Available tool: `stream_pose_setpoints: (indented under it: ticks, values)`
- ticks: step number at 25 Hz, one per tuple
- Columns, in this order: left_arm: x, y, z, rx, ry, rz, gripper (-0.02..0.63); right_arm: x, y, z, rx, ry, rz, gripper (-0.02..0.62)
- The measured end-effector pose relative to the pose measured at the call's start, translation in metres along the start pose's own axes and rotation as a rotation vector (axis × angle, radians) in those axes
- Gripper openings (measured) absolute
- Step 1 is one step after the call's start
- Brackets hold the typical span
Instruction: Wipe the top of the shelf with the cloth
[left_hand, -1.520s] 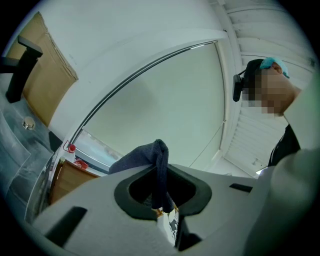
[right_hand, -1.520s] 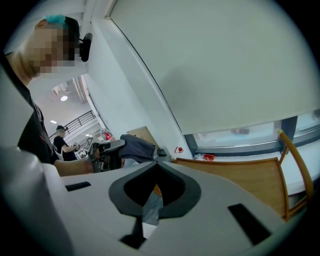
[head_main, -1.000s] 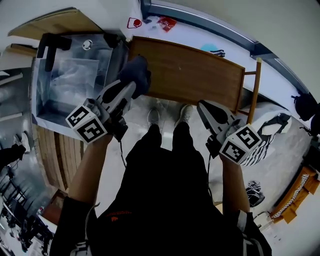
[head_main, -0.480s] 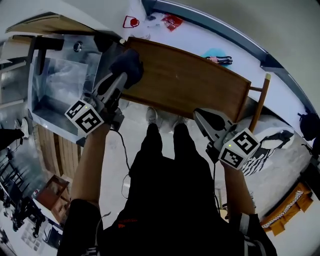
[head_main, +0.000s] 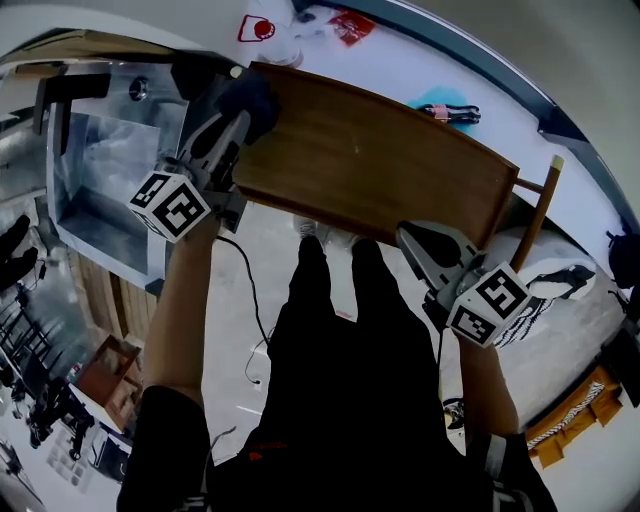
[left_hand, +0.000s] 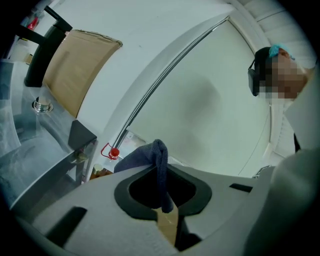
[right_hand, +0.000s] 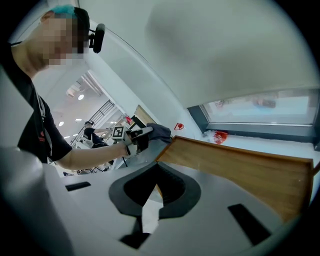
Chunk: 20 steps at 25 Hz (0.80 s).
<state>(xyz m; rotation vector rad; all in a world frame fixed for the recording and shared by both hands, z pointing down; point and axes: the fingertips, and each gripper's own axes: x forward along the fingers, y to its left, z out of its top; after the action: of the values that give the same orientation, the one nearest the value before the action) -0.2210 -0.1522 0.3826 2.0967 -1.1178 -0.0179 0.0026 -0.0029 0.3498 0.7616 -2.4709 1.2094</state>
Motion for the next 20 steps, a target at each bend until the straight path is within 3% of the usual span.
stream_pose_setpoints:
  ticks: [12,20]
  values:
    - [0.043,0.041,-0.039,0.241,0.162,0.191,0.052,0.005,-0.021,-0.030,0.066,0.022,-0.013,0.005]
    - [0.076,0.028,-0.084,0.315,0.294,0.158,0.052,-0.002,-0.032,-0.043,0.108,0.009,-0.030,0.005]
